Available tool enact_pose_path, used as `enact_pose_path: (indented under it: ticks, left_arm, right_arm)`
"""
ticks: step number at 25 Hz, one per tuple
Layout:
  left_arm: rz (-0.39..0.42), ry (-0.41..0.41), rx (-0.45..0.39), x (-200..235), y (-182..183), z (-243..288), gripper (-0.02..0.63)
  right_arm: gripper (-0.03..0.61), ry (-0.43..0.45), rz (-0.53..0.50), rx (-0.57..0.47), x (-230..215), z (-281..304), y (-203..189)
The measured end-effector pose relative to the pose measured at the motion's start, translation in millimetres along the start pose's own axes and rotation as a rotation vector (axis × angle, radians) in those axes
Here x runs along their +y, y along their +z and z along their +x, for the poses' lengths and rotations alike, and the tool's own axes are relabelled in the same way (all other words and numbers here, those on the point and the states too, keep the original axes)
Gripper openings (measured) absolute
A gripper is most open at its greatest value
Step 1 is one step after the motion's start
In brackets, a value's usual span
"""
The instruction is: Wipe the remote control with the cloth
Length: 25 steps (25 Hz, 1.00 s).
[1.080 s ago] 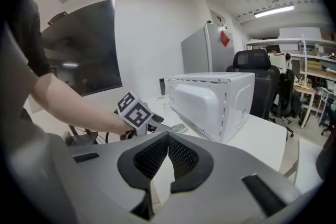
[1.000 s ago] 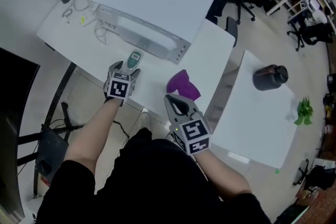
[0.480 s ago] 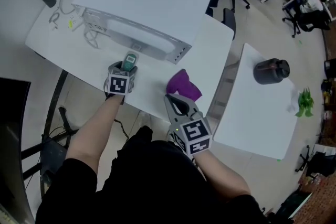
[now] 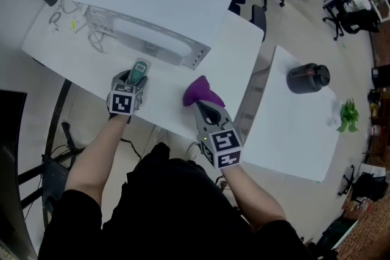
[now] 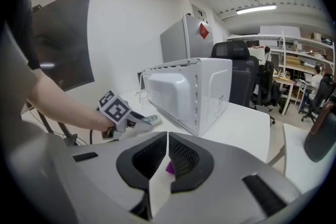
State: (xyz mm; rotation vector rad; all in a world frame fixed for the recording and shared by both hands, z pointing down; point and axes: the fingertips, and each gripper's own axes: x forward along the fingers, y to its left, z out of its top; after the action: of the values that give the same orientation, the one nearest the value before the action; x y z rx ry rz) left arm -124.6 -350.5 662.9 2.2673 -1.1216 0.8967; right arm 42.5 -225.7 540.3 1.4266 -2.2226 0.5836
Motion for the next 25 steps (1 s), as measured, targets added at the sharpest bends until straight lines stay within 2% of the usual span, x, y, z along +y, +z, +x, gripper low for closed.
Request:
enact_pose_path:
  ticks: [3, 6, 9, 14, 21, 22, 23, 24, 25]
  left_arm:
    - [0.037, -0.010, -0.039, -12, 3, -22, 0.255]
    - [0.081, -0.028, -0.075, -33, 5, -44, 0.255]
    - [0.117, -0.066, -0.104, -66, 15, -68, 0.255]
    - [0.187, -0.097, -0.132, -102, 23, -94, 0.255]
    - [0.235, -0.102, -0.146, -126, 28, -112, 0.255]
    - [0.241, -0.100, -0.147, -128, 28, -113, 0.255]
    - [0.250, -0.097, -0.147, -130, 29, -115, 0.255]
    - [0.260, -0.095, -0.146, -133, 29, -116, 0.255]
    - [0.269, -0.092, -0.145, -136, 30, -117, 0.255]
  right_arm:
    - [0.087, -0.030, -0.035, 0.072, -21, 7, -18]
    - [0.225, -0.039, -0.102, 0.172, -39, 23, -44]
    - [0.304, -0.049, -0.209, 0.281, -54, 46, -71]
    - [0.310, -0.025, -0.282, 0.414, -65, 74, -111]
    - [0.311, 0.002, -0.213, 0.417, -78, 93, -110]
    - [0.300, 0.004, -0.199, 0.410, -79, 93, -109]
    - [0.222, 0.002, -0.189, 0.402, -81, 93, -108]
    - [0.170, -0.004, -0.184, 0.395, -83, 92, -107]
    - [0.163, -0.008, -0.181, 0.390, -85, 90, -106]
